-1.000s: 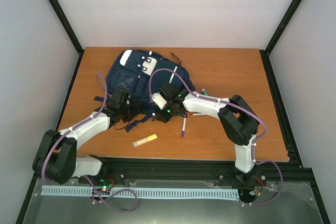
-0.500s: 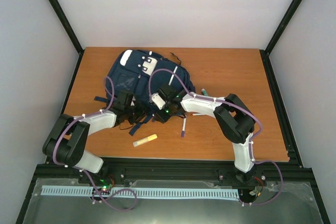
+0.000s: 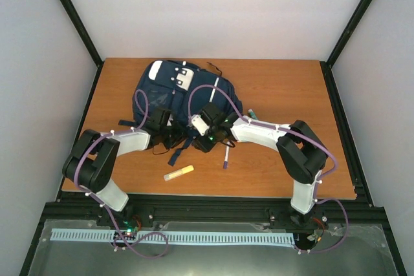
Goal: Pack the student bag
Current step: Zip the student bag at the center of the board.
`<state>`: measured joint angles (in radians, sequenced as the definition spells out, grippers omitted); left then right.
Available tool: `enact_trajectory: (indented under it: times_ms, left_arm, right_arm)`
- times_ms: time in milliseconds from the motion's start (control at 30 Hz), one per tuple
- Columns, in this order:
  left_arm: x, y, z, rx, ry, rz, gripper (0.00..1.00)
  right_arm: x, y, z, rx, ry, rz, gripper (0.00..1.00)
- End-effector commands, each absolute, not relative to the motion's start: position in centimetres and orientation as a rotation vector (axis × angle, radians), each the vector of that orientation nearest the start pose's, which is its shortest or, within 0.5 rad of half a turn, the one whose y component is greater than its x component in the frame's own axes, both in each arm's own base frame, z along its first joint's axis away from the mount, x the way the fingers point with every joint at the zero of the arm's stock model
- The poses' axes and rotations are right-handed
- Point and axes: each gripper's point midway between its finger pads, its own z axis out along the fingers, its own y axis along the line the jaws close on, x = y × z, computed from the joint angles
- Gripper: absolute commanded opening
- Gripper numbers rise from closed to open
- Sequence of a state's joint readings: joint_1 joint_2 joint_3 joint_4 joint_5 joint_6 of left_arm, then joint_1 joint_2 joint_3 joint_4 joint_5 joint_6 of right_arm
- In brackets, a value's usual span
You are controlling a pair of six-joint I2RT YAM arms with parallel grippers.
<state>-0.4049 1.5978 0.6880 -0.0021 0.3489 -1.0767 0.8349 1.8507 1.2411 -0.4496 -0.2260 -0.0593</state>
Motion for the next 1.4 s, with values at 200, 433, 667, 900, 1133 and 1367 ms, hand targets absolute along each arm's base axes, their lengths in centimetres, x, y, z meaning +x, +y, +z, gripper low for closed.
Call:
enact_trajectory:
  times_ms: [200, 433, 667, 900, 1133, 1367]
  left_arm:
    - [34.2, -22.2, 9.4, -0.611, 2.478, -1.094, 0.02]
    - [34.0, -22.5, 11.3, -0.596, 2.439, -1.126, 0.01]
    - [33.6, -22.5, 11.9, -0.583, 2.432, -1.127, 0.01]
    - [33.3, -22.6, 12.7, -0.559, 2.419, -1.14, 0.01]
    - [32.8, -22.5, 12.9, -0.547, 2.422, -1.134, 0.01]
    - [32.6, -21.9, 12.1, -0.543, 2.437, -1.083, 0.01]
  right_arm:
    - [27.9, 36.0, 6.9, -1.147, 2.45, 0.54, 0.47]
    - [27.9, 35.9, 6.3, -1.038, 2.5, 0.597, 0.42]
    - [29.4, 36.6, 7.1, -0.968, 2.422, 0.615, 0.39]
    - [30.7, 37.2, 6.8, -0.88, 2.436, 0.623, 0.36]
    - [32.4, 37.5, 6.8, -0.782, 2.438, 0.652, 0.28]
    - [32.2, 37.5, 6.9, -0.82, 2.446, 0.694, 0.03]
